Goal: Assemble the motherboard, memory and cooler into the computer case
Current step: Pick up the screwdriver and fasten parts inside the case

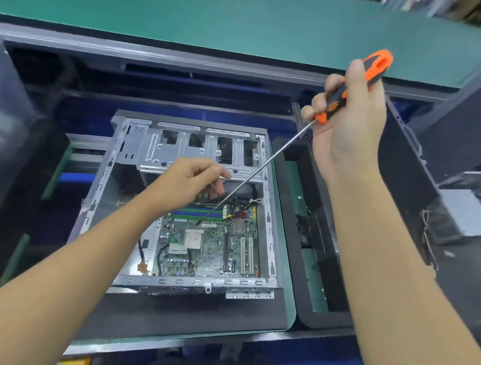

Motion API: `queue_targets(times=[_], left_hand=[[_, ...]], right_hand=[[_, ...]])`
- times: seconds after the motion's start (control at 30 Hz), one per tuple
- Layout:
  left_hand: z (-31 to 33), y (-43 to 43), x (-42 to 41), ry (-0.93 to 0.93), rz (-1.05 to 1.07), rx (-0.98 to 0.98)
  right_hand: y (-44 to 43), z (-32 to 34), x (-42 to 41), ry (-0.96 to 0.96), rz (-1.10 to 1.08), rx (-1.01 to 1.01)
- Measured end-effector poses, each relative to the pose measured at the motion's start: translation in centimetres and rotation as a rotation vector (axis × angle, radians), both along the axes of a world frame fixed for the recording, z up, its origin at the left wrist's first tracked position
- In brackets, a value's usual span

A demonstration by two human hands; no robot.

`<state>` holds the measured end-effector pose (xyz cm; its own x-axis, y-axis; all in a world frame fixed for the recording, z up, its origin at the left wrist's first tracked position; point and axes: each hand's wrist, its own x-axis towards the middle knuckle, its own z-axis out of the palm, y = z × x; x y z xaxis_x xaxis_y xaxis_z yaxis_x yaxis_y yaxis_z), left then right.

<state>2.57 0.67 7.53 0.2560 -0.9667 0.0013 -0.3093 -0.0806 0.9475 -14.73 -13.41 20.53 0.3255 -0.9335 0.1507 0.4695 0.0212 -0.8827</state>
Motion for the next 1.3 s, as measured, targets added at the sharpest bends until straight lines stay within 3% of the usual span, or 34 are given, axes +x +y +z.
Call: queue_targets(times=[0.1,0.23,0.37,0.77,1.13,1.3], left_hand=[[0.3,0.2,0.9,0.081,0.179,-0.093],[1.1,0.6,0.9,0.138,0.188,-0.137],[2.1,1.5,1.5,0.182,0.325,-0.241],[-0.9,2.8,0.9,0.167,0.229,-0.068],[0.8,-4.8,-6.7,0.088,-0.071,-0.040],[1.4,-8.3,-12.5,0.013,-0.241,-0.014]], right_hand=[[0.5,-0.4,-0.1,-0.010,-0.041,0.026],[1.5,-0.9,0.7,-0.034,-0.058,0.045],[1.9,-1.1,1.7,-0.020,-0.063,0.024],[1.5,-1.0,1.3,-0.006,0.124,-0.077],[-2.6,2.5,-8.7,-0.069,-0.022,-0.181],[-3.6,1.1,-13.2,0.028,-0.016,-0.176]])
